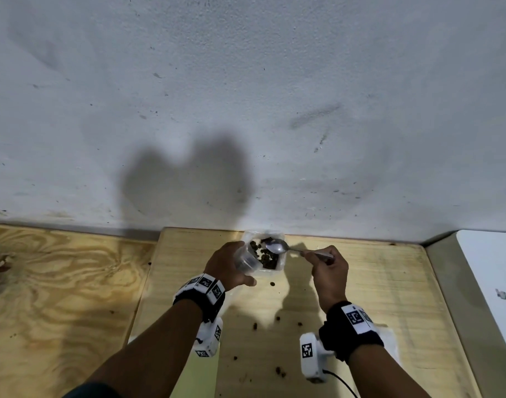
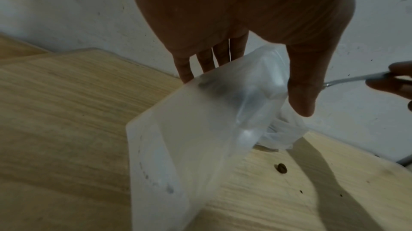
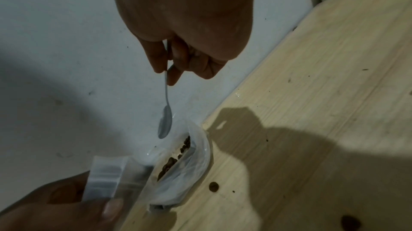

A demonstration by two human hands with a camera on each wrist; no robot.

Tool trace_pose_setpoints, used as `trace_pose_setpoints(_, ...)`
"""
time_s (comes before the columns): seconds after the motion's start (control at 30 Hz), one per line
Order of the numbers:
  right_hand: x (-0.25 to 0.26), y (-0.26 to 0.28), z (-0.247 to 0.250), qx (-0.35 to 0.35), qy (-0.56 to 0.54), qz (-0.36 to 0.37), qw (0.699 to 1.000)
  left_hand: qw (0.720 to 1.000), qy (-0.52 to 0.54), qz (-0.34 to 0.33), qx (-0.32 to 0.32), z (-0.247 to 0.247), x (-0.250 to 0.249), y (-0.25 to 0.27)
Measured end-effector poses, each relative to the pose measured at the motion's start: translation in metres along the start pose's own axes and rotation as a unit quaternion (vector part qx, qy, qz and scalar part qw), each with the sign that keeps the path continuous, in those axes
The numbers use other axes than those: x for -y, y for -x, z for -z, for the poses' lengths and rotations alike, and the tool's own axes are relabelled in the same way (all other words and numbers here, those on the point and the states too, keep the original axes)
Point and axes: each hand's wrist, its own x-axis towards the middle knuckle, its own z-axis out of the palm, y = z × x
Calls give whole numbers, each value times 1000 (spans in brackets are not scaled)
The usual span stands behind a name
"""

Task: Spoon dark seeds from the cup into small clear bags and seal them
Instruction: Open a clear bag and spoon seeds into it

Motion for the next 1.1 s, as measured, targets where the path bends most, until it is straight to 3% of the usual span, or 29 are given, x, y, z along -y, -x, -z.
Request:
trace_pose_setpoints(0.1, 1, -5, -2, -21, 67, 7, 998, 1000, 8, -4, -1, 1, 0, -1)
trace_pose_setpoints(0.27, 1, -10, -13, 24, 167, 67, 983, 1000, 0, -8, 4, 1, 1, -3)
trace_pose_setpoints(0.43, -8, -17, -21, 69, 234, 55, 968, 1000, -2, -16, 1, 0, 6, -5)
trace_pose_setpoints(0.73, -24, -6, -40, 48, 182, -89, 978, 1000, 14, -22, 1, -5, 6, -6)
trace_pose_setpoints(0.87, -34, -2, -58, 35, 108, -145, 983, 999, 26, -18, 6, -5, 5, -5)
trace_pose_setpoints(1.1, -25, -12, -48, 17, 55, -186, 981, 1000, 25, -10, 9, 2, 5, -7)
